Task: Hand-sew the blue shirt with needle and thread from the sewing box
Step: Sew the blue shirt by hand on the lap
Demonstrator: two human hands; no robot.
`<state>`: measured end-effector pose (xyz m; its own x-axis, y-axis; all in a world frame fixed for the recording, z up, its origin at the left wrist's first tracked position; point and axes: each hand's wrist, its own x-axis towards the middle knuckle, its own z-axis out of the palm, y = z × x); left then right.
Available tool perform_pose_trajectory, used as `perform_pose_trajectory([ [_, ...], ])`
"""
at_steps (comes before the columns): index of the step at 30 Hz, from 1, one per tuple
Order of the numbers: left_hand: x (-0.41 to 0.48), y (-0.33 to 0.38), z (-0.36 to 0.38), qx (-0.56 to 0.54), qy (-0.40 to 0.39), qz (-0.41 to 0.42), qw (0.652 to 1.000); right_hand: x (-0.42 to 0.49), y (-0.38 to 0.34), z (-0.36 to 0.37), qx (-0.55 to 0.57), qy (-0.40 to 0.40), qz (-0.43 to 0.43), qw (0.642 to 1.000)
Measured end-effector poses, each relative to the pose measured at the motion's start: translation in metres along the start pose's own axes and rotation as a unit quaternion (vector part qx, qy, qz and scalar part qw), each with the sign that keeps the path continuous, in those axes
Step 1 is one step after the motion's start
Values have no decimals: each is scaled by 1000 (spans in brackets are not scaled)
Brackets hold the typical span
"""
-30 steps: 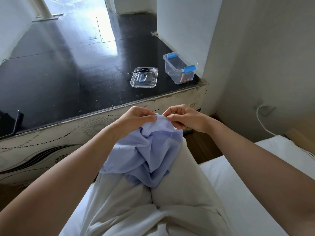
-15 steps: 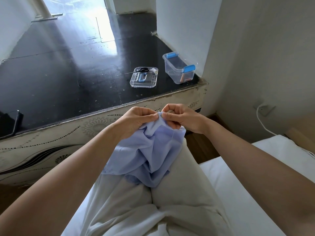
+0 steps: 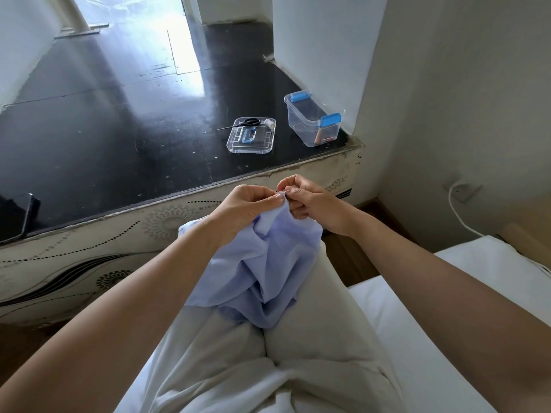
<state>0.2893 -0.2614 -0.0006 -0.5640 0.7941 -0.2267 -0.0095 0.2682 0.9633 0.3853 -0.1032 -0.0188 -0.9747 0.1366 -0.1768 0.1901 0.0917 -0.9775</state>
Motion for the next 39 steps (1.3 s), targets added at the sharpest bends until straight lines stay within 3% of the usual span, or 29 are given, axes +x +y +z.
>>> perform_pose_trajectory([
  [9, 3, 2, 6, 3, 73, 3, 997, 2, 0, 2, -17, 63, 4, 998],
  [12, 4, 2, 6, -8, 126, -5, 992, 5, 13, -1, -136, 148, -100, 974],
  [14, 5, 3, 7, -9, 152, -10, 988, 5, 14, -1, -154, 196, -184, 951],
  [19, 5, 5, 10, -4, 125, -24, 992, 12, 10, 2, -152, 171, -294, 928],
  [23, 3, 6, 9, 22, 105, -36, 994, 14, 14, 6, -189, 188, -277, 923],
  [29, 14, -3, 4, 126, 126, -52, 983, 13, 8, 18, -170, 174, -344, 907],
  [32, 20, -11, 2, 83, 190, -67, 976, 9, -2, 19, -66, 117, -331, 934],
  [35, 21, -14, 1, -23, 227, -72, 971, 0, -9, 8, 130, 19, -171, 976],
  [37, 22, -14, -4, -102, 255, -81, 958, -11, -8, -2, 208, -120, -42, 970],
  [39, 26, -16, -10, -171, 275, -89, 942, -21, -8, -8, 218, -288, 57, 931],
])
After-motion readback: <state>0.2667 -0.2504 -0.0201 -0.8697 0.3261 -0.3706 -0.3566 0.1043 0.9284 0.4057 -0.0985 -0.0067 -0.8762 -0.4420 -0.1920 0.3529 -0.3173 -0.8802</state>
